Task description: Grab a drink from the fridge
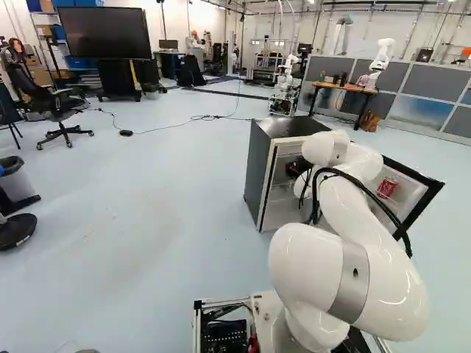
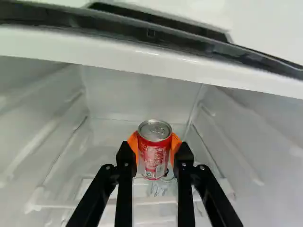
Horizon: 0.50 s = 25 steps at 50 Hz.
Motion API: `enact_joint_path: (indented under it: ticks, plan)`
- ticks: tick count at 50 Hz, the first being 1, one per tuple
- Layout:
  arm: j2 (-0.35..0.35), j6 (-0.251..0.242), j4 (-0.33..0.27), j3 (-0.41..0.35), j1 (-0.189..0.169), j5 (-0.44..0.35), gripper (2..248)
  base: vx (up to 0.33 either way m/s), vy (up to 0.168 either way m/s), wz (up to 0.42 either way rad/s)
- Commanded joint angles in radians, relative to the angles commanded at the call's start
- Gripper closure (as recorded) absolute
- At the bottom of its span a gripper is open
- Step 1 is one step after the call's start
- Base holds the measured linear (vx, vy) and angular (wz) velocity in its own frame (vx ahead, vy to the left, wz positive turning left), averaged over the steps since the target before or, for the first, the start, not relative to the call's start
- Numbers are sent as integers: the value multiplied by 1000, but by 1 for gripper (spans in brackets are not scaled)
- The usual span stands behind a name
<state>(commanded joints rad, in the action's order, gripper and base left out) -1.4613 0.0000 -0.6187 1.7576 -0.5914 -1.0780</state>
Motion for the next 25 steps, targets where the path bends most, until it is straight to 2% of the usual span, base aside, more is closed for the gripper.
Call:
enact_joint_path:
  ticks: [25]
  plan:
    - [110, 0, 0, -196, -34, 0, 162, 0, 0, 0]
